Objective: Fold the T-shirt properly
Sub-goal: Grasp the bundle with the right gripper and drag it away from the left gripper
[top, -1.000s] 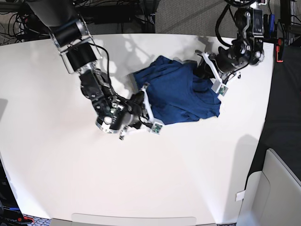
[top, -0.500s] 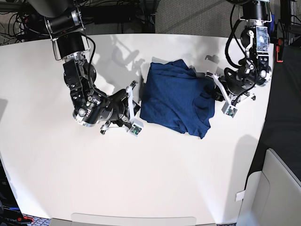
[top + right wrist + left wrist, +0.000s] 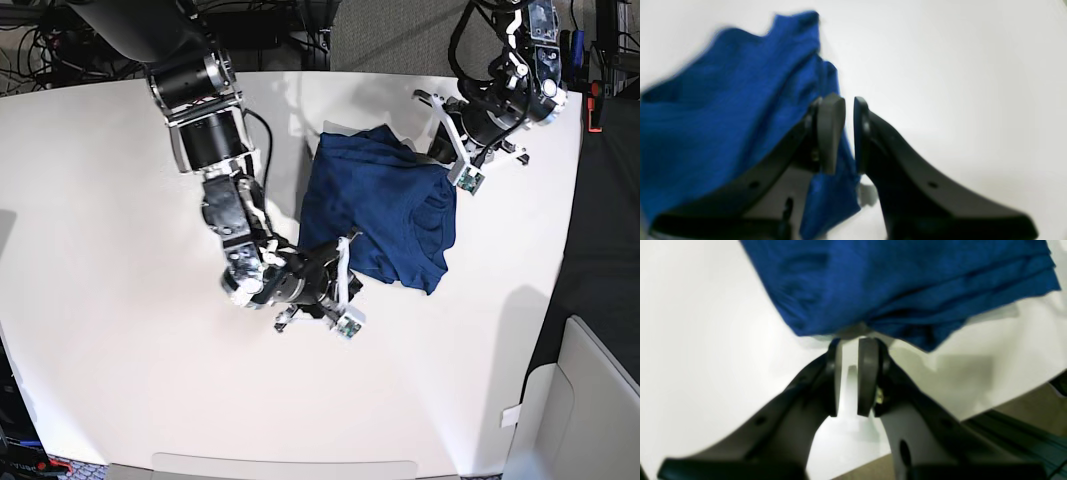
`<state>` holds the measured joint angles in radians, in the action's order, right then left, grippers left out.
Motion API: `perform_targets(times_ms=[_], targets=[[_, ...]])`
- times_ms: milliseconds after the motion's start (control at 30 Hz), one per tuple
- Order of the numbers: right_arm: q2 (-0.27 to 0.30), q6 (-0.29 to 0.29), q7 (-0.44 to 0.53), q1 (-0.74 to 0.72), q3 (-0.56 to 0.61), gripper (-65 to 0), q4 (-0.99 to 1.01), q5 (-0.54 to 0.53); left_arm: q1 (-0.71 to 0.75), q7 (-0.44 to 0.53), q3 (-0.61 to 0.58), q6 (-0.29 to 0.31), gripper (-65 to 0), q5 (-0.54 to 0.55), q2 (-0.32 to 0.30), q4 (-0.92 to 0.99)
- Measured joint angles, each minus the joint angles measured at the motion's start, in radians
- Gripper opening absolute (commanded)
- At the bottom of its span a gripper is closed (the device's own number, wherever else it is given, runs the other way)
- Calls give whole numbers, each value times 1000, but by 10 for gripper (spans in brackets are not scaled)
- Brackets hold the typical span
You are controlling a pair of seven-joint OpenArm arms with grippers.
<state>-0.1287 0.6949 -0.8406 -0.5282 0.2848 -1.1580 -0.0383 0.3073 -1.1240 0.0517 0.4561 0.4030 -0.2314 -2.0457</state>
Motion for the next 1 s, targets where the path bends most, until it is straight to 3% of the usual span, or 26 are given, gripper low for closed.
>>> perform_targets(times_ms=[133, 333, 467, 567, 733, 867, 1000], targets=[[-24, 6, 76, 11, -2, -572, 118, 92, -3, -1, -3, 0, -581, -7, 44, 1], [-17, -3, 79, 16, -5, -572, 128, 92, 2, -21, -122, -3, -581, -7, 56, 4], [-19, -10, 69, 54, -3, -572, 120, 74, -3, 1, -137, -5, -581, -6, 55, 65], [-7, -3, -14, 68, -3, -572, 65, 59, -36, 19, -137, -2, -581, -11, 50, 135], [108, 4, -119, 183, -5, -572, -147, -35, -114, 119, -140, 6, -581, 5, 25, 273], [132, -2, -219, 237, -5, -572, -289, -52, -135, 214, -140, 8, -581, 19, -11, 333], [174, 5, -256, 306, 0, -572, -381, -93, -196, 203, -141, 7, -581, 4, -19, 369]])
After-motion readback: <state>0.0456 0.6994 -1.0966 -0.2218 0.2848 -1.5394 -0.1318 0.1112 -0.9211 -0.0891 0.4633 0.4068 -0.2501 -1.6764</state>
